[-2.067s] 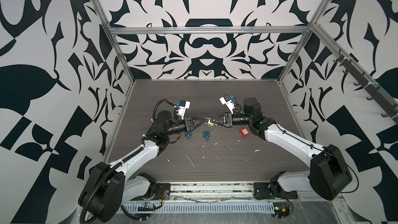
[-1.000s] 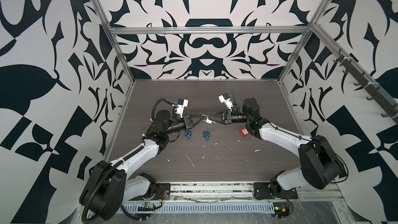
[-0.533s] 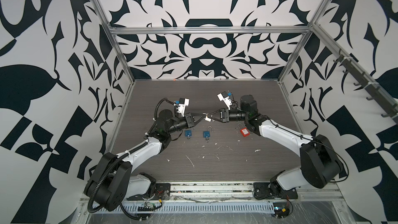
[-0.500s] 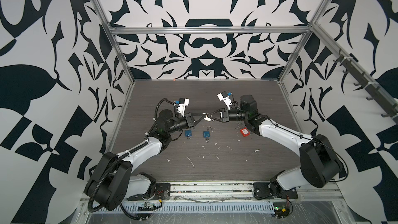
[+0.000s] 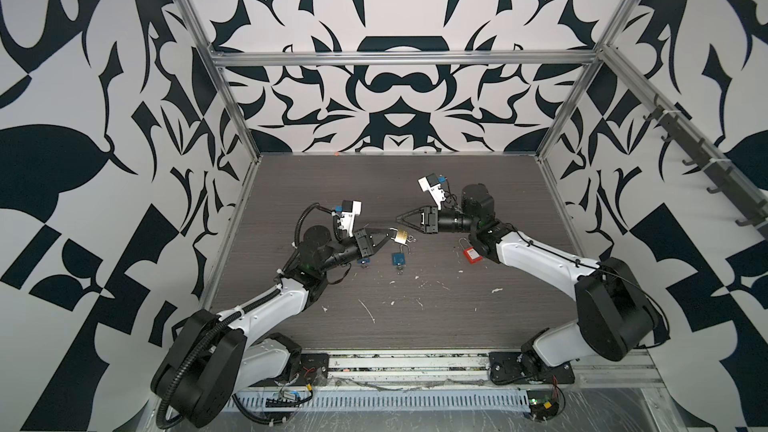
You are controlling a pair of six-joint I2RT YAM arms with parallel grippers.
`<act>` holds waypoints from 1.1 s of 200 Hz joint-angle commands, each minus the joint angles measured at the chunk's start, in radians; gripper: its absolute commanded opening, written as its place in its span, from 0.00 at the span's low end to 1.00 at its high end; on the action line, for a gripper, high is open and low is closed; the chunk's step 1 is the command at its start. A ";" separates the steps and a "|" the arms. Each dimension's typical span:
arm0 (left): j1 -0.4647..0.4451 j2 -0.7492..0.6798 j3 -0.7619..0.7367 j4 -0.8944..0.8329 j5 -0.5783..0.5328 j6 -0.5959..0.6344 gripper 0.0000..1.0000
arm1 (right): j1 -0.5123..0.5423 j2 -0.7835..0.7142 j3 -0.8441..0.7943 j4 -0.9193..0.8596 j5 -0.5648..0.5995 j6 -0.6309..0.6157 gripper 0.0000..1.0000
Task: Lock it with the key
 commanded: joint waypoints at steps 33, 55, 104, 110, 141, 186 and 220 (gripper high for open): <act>0.022 0.038 0.006 0.160 0.015 -0.058 0.00 | -0.054 -0.077 -0.107 0.131 -0.018 0.073 0.45; 0.022 0.082 0.015 0.228 0.041 -0.089 0.00 | -0.059 -0.081 -0.127 0.146 -0.027 0.070 0.38; 0.021 0.196 0.032 0.371 0.070 -0.160 0.00 | -0.059 -0.055 -0.136 0.234 -0.051 0.126 0.23; 0.021 0.202 0.032 0.377 0.070 -0.163 0.00 | -0.059 -0.054 -0.138 0.236 -0.053 0.130 0.23; 0.022 0.201 0.033 0.380 0.073 -0.164 0.00 | -0.059 -0.077 -0.141 0.113 -0.019 0.052 0.27; 0.021 0.184 0.038 0.366 0.078 -0.163 0.00 | -0.059 -0.077 -0.141 0.070 0.001 0.010 0.30; 0.021 0.169 0.038 0.343 0.075 -0.154 0.00 | -0.058 -0.067 -0.150 0.133 -0.027 0.050 0.26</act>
